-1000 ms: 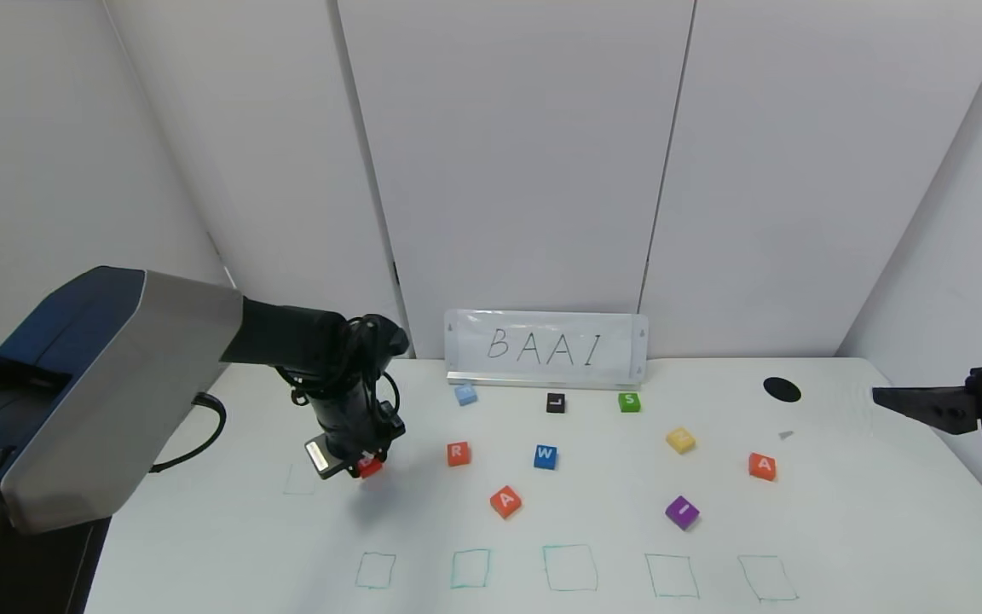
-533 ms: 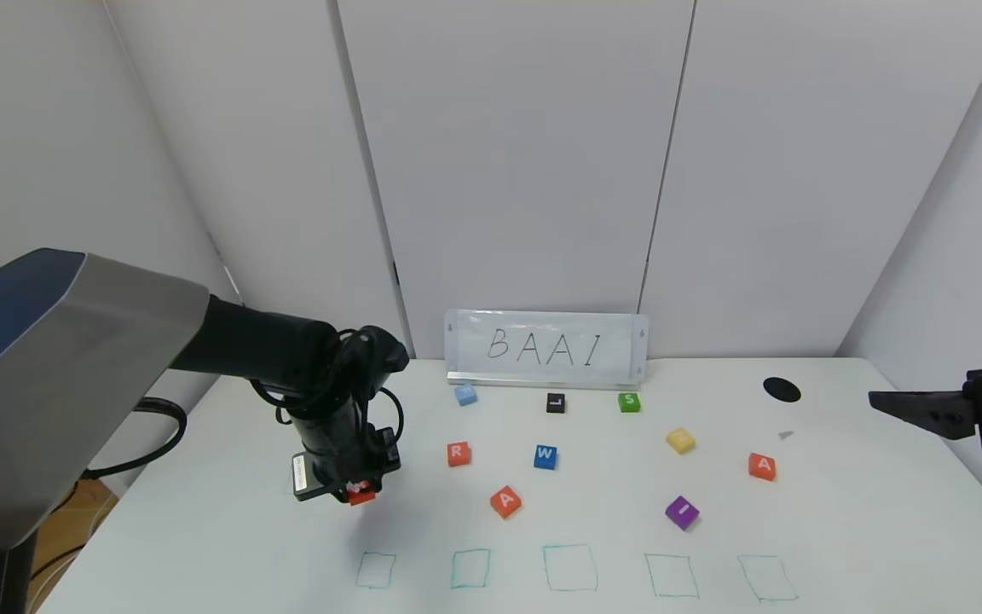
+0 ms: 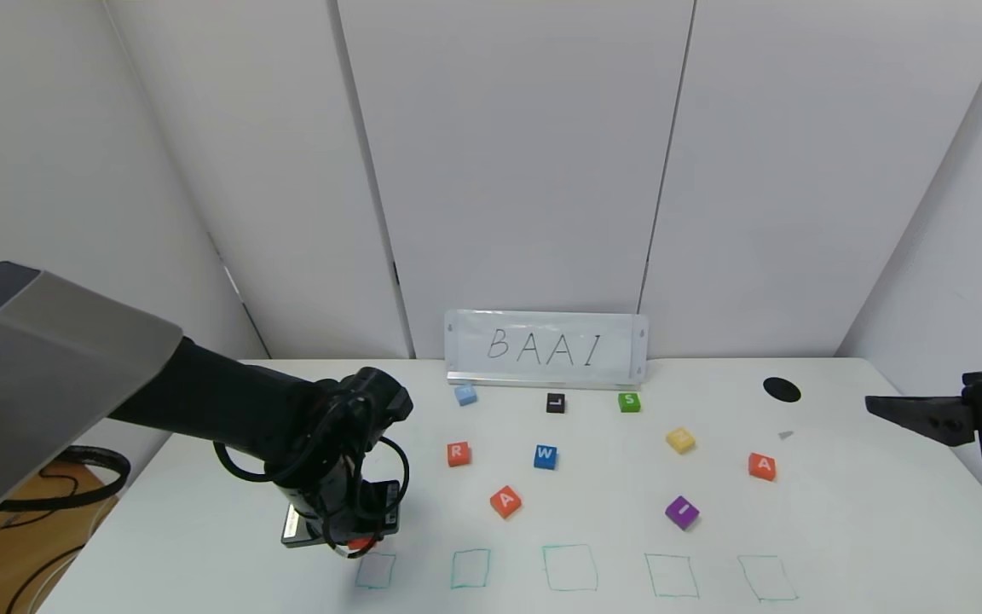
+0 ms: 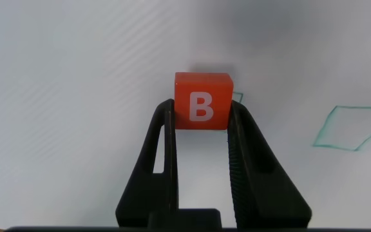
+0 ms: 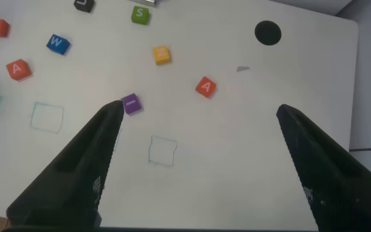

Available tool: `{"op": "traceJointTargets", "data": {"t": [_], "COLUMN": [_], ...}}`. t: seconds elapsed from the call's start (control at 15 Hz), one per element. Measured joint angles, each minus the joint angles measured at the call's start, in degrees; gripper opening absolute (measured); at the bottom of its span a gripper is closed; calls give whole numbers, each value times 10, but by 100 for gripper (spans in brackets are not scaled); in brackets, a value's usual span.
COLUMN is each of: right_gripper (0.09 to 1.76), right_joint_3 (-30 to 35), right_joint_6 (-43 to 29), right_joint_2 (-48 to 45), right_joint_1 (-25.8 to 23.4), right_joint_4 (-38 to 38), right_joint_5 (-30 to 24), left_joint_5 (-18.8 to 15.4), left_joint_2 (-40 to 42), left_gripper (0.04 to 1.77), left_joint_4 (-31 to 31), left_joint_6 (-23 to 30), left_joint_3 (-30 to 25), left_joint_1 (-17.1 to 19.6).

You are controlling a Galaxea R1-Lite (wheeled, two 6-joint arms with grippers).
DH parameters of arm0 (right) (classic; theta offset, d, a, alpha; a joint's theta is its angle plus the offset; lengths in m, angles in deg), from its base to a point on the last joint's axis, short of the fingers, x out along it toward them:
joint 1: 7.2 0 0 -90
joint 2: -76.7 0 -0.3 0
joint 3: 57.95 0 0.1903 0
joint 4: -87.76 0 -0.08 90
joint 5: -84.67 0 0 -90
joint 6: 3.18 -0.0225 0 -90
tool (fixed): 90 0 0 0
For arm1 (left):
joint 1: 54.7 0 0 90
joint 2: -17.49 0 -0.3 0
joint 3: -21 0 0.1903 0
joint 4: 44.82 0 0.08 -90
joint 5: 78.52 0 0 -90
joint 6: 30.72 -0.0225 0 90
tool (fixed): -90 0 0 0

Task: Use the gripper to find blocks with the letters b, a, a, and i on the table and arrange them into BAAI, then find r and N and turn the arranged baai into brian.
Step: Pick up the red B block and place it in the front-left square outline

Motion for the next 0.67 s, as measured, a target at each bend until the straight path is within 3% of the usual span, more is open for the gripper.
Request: {"op": "traceJointTargets", "data": {"t": [0.33, 0.67], "right_gripper": [171, 171], "right_joint_3": [4, 4], "right_joint_6": [0, 0], "right_joint_2": [0, 0], "right_joint_1": [5, 8], "right_joint_4": [0, 0], "right_joint_5": [0, 0], "left_joint_5": [-1, -5], "left_joint_2": [23, 23], "left_gripper": [51, 51], "left_joint_4": [67, 77], "left_joint_6": [-31, -49], "left_joint_3": [-83, -106], "left_joint_1": [-25, -30]}}
